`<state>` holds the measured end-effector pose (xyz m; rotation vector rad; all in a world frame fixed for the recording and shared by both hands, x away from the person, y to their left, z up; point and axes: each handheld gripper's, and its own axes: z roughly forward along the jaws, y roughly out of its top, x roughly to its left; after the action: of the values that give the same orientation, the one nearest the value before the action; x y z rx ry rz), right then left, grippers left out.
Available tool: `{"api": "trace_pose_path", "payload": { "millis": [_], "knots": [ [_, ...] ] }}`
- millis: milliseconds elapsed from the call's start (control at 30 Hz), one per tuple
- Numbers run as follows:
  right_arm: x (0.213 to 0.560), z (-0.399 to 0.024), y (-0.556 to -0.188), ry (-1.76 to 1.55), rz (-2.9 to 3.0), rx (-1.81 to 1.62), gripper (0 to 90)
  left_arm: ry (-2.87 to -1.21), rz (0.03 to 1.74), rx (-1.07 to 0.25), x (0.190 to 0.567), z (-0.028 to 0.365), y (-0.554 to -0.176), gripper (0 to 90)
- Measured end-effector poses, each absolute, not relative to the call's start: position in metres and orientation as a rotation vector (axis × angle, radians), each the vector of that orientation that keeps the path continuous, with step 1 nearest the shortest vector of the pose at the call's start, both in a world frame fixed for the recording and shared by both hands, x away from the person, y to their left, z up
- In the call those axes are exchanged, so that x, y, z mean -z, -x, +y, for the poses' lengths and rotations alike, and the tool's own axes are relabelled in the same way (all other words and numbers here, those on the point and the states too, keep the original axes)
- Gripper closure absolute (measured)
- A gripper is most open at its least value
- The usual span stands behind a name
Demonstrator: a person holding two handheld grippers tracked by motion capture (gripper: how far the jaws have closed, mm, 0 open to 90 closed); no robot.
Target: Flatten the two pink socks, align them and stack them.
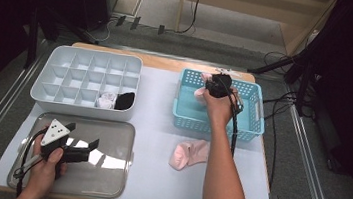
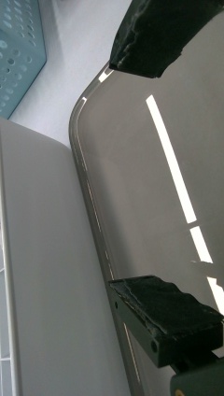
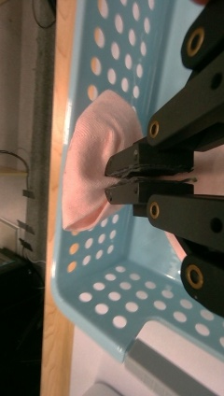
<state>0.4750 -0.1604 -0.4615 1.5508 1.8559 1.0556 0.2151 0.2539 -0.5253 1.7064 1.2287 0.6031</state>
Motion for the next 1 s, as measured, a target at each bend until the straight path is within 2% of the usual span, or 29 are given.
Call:
{"api": "trace_pose_path", "payload": {
  "millis": [467, 1000],
  "knots": [
    [0.424, -0.164, -0.444, -1.472, 1.771, -1.204, 86.3, -1.713, 1.230, -0.607, 0.525, 0.254, -0.215, 0.0],
    [0.388, -0.179, -0.379, -1.387, 1.750, -1.341, 86.3, -1.712, 1.232, -0.614, 0.525, 0.253, -0.215, 0.0]
  ]
}}
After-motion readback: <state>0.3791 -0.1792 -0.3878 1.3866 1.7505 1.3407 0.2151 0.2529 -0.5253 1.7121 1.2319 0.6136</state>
